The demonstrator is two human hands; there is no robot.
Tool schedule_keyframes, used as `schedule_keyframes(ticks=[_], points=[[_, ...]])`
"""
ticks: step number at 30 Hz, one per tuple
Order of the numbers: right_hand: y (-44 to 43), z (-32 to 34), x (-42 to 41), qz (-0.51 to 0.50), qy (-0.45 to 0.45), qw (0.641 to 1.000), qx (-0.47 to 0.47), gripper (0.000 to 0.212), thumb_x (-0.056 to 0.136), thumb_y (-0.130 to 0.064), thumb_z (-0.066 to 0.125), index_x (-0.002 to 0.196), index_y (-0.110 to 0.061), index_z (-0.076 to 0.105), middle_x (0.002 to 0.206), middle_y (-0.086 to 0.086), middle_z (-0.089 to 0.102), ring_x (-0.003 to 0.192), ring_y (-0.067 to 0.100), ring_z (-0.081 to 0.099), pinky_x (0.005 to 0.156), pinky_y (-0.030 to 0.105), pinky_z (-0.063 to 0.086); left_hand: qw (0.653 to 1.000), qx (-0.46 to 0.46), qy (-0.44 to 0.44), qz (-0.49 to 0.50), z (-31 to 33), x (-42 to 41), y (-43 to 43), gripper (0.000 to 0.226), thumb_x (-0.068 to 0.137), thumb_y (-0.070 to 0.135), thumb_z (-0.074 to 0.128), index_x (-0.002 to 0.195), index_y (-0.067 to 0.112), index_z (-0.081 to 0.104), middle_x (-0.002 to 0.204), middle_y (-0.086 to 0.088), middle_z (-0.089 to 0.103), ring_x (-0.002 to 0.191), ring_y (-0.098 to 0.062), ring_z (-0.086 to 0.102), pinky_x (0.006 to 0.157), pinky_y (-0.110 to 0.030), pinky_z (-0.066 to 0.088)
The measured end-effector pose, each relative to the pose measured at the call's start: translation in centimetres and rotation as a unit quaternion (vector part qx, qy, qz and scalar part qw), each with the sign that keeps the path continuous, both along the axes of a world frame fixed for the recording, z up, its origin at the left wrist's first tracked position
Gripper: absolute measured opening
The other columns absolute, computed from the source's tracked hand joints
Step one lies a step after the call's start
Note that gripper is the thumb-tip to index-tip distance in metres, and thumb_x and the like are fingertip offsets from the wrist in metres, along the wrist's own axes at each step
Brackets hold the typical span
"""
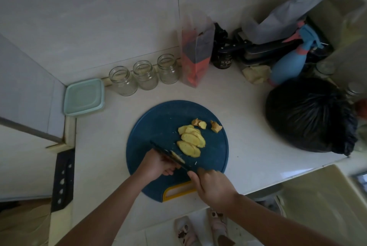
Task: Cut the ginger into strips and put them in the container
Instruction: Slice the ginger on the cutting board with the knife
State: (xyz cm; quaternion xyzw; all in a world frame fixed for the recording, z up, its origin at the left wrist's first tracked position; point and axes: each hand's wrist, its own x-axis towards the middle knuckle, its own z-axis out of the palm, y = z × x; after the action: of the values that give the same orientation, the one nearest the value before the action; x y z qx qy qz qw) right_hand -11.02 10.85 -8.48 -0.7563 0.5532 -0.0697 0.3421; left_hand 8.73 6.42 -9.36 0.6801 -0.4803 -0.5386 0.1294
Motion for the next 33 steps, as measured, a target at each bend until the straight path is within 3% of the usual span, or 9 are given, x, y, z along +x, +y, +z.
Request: schedule_keyframes(ticks=[7,11,13,17,23,33], points=[[-0.4,1.1,1.1,0.011,0.023,0.998,0.054,0.056,0.089,-0.063,0.007,0.069,-0.022,0.040,0.072,0.003,0.052,0.076,0.028,0.059,0.072,0.040,0.048,0.999,-0.019,0.023,-0.027,0.1,0.3,0.1,0.015,0.083,0.014,0.069,0.069,0.016,0.068,0.054,0.003,0.067,0.053,-0.012,0.066,0.051,-0.020,0.051],[-0.4,1.4,1.1,0.019,0.038,0.999,0.031,0.077,0.070,-0.074,-0.013,0.075,-0.021,0.043,0.073,0.001,0.051,0.076,0.028,0.060,0.070,0.038,0.048,0.999,-0.009,0.031,-0.018,-0.1,0.3,0.0,0.015,0.083,0.011,0.069,0.068,0.013,0.068,0.054,0.000,0.067,0.052,-0.013,0.066,0.049,-0.022,0.052],[-0.3,1.4,1.2,0.011,0.037,0.998,0.046,0.077,0.064,-0.075,-0.016,0.071,-0.023,0.040,0.072,0.001,0.051,0.075,0.027,0.060,0.068,0.037,0.046,0.999,-0.010,0.038,-0.015,-0.1,0.3,-0.1,0.014,0.081,0.012,0.070,0.067,0.012,0.068,0.054,-0.001,0.067,0.051,-0.014,0.065,0.048,-0.022,0.050],[-0.4,1.5,1.4,-0.001,0.025,0.997,0.074,0.060,0.075,-0.072,-0.003,0.065,-0.027,0.034,0.068,-0.001,0.048,0.075,0.027,0.059,0.069,0.037,0.046,0.999,0.001,0.046,-0.013,-0.3,0.5,-0.2,0.013,0.081,0.016,0.072,0.069,0.013,0.067,0.053,0.000,0.066,0.051,-0.014,0.065,0.048,-0.022,0.050],[-0.2,1.0,0.7,0.000,0.030,0.999,0.041,0.086,0.065,-0.079,-0.019,0.080,-0.022,0.044,0.077,0.003,0.057,0.074,0.027,0.060,0.068,0.039,0.048,0.998,0.015,0.054,-0.009,-0.4,0.6,-0.5,0.013,0.079,0.014,0.074,0.068,0.012,0.067,0.056,-0.005,0.067,0.053,-0.020,0.066,0.049,-0.026,0.052],[0.2,1.2,1.0,-0.022,0.013,0.998,0.063,0.077,0.069,-0.076,-0.013,0.077,-0.023,0.043,0.072,-0.001,0.052,0.074,0.025,0.058,0.069,0.039,0.046,0.998,0.006,0.056,-0.033,0.0,0.4,-0.4,0.015,0.081,0.018,0.072,0.068,0.011,0.067,0.051,0.000,0.065,0.049,-0.013,0.065,0.047,-0.021,0.050]])
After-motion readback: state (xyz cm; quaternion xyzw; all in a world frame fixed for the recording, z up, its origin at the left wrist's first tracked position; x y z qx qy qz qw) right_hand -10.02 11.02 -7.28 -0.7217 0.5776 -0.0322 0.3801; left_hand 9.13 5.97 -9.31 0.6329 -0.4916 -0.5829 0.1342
